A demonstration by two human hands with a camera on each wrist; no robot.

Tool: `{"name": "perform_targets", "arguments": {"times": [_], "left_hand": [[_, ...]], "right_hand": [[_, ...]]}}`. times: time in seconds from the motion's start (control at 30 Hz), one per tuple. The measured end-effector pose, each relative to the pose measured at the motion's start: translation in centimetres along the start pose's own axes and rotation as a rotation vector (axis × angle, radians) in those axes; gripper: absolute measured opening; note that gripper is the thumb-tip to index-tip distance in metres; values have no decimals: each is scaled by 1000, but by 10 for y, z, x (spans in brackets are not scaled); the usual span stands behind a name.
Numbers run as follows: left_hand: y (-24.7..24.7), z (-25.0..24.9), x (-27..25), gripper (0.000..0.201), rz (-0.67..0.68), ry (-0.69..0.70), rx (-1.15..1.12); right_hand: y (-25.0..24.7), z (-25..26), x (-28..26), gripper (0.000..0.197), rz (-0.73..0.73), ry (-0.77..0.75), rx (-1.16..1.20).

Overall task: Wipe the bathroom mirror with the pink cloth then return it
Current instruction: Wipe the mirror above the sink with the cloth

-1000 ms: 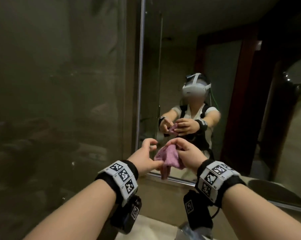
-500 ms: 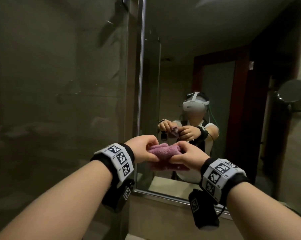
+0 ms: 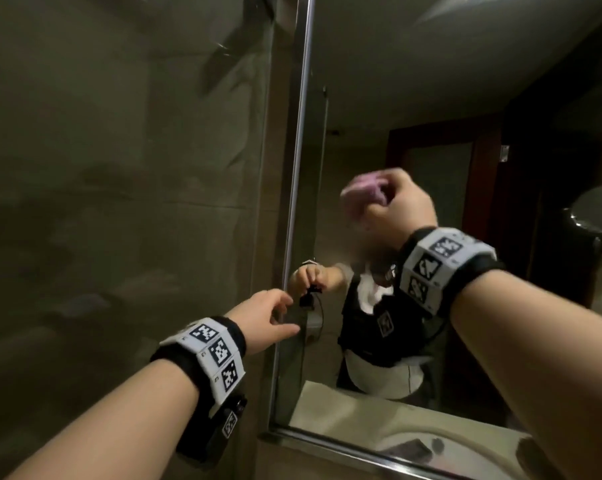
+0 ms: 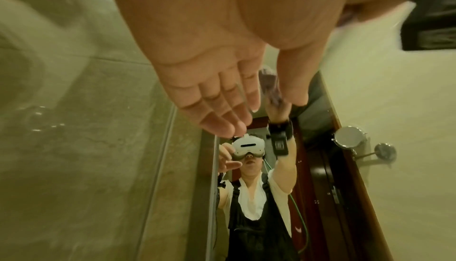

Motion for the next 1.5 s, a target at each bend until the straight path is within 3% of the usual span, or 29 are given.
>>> {"name": "perform_targets", "arguments": {"times": [0.03,0.1,0.23,0.37,0.5,0.6,0.67,0.73,0.83,0.97,1.17,1.37,1.5], "left_hand": [[4,4,5,52,17,-4,6],[6,6,15,48,21,-4,8],[-21,5,40,44,-113,-19,40],[-67,-11,64,50,-379,14,84],[-99,-30,88,79,-516,65,162],[-128,-37,99,83,-591,55,214],[-147,-44,105,82,-632,79,270],[-156,-53,110,75,-648,130,354],[-155,-62,115,57,-628,190,496],[-154,-64,116,42,-715,213,567],[-149,-68,121,23,-792,122,455],[-123,-56,118,24,-765,136,442],[-137,-75,119,43,-755,140,398]], "right_hand": [[-3,16,19,29,-83,-112,-66],[6,44,52,36,-114,-294,-235],[64,58,90,41,59,-526,-469],[125,24,74,51,326,-554,-713],[132,17,75,59,328,-598,-747],[113,27,89,47,293,-579,-522],[104,31,91,46,305,-602,-514],[97,29,88,44,299,-647,-626],[75,34,85,34,90,-746,-639],[79,24,87,36,178,-757,-715],[81,10,82,33,121,-718,-591],[95,-5,57,25,152,-811,-586],[70,12,86,30,142,-704,-598]]}}
Point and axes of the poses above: each hand's wrist, its own x-axis towards the middle knuckle, its own y-axis out of the palm, z = x × y, the point moved 6 cm from there along x, towards the middle knuckle, and after that the axes turned 3 degrees about x, right-handed, at the moved point
